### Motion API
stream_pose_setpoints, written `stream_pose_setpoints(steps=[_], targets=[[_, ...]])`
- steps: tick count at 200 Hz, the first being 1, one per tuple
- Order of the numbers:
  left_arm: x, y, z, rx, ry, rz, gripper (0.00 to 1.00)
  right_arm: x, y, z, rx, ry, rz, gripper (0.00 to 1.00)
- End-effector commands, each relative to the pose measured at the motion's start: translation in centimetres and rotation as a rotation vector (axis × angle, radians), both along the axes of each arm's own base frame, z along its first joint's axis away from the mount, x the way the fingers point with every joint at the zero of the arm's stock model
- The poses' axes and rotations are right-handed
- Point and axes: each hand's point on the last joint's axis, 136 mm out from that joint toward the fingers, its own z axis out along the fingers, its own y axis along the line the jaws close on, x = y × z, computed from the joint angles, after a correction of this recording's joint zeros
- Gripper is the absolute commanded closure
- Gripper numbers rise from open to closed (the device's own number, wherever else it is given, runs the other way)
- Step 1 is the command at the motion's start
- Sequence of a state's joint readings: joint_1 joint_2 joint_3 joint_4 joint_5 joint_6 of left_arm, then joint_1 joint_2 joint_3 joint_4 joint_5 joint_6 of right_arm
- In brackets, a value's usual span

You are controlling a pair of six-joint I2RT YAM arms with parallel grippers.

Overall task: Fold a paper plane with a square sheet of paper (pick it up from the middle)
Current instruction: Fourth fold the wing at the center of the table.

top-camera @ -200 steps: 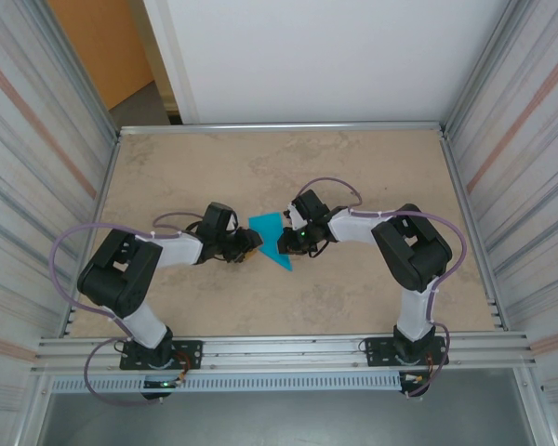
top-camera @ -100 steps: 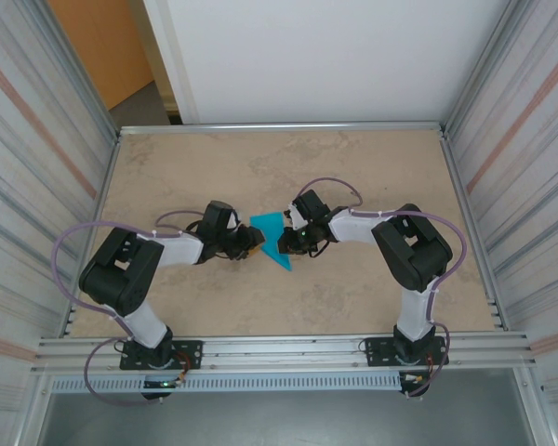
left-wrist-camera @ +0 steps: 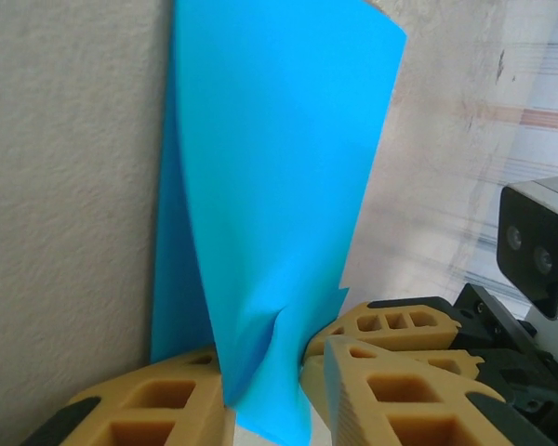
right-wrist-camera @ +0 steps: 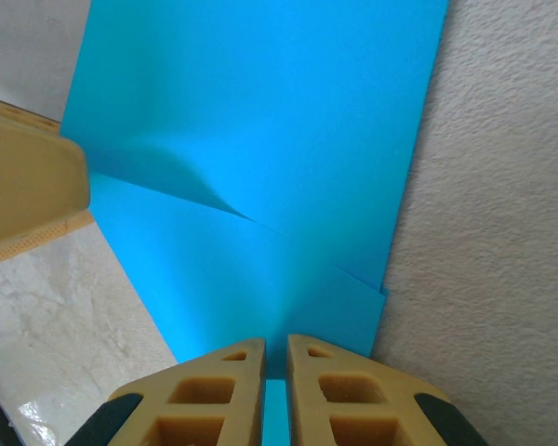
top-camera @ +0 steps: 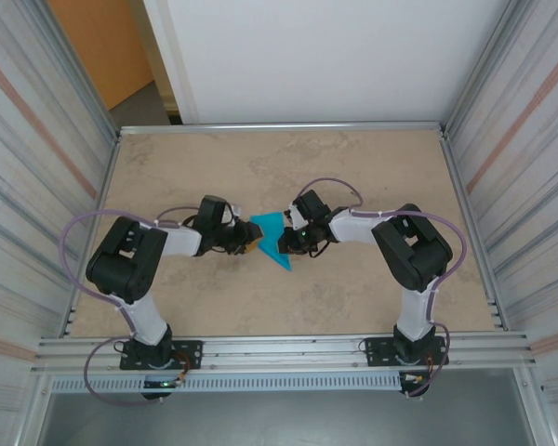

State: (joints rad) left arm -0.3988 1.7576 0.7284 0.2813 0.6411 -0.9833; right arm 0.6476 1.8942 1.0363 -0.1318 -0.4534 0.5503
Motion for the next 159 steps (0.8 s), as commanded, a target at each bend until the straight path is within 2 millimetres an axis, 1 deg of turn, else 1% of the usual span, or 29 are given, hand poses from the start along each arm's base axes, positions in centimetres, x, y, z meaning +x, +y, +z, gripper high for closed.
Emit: stream_pose_setpoints(steps=[1, 60, 92, 108, 128, 143, 159], targets=[[0.1, -0.8, 0.7, -0.032, -0.009, -0.064, 0.69, -1.2, -1.7, -2.6, -0.077, 0.068, -0.025, 0.85], [-0.2, -0.7, -0.5, -0.004, 0.041, -0.081, 0.74, -1.1, -1.8, -2.5, -0.073, 0.061, -0.023, 0.84], [-0.1, -0.6, -0.4, -0.005, 0.043, -0.077, 0.79, -0.9, -1.6, -1.9, -0.065, 0.038, -0.016, 0.83], [0.0, -0.4, -0.3, -0.004, 0.041, -0.070, 0.83, -0.7, -1.5, -1.4, -0.060, 0.019, -0.007, 0.80], [0.1, -0.3, -0.2, -0.002, 0.042, -0.065, 0.89, -0.1, -1.4, -0.3, -0.052, -0.031, 0.006, 0.73], [0.1, -0.2, 0.0, 0.002, 0.039, -0.060, 0.94, 0.5, -1.4, 1.2, -0.046, -0.098, 0.016, 0.66], [0.0, 0.0, 0.3, 0.009, 0.040, -0.048, 0.95, 1.1, -1.6, 3.3, -0.047, -0.192, 0.027, 0.60]])
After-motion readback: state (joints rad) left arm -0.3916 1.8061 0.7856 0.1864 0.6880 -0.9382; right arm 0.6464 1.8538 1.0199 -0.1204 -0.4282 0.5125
